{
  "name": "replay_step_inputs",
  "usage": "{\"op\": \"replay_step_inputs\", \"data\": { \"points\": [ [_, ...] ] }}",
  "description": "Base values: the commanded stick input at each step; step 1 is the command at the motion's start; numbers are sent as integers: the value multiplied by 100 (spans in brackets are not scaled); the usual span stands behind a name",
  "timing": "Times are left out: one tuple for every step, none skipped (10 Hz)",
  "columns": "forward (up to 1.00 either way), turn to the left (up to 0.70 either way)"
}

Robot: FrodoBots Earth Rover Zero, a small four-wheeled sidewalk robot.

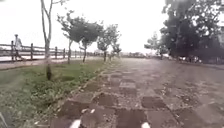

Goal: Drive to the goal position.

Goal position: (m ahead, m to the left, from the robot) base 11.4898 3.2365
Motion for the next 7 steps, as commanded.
{"op": "replay_step_inputs", "data": {
  "points": [
    [70, -27],
    [70, -27],
    [70, -27],
    [70, -27],
    [70, -27],
    [70, -27],
    [70, -27]
  ]
}}
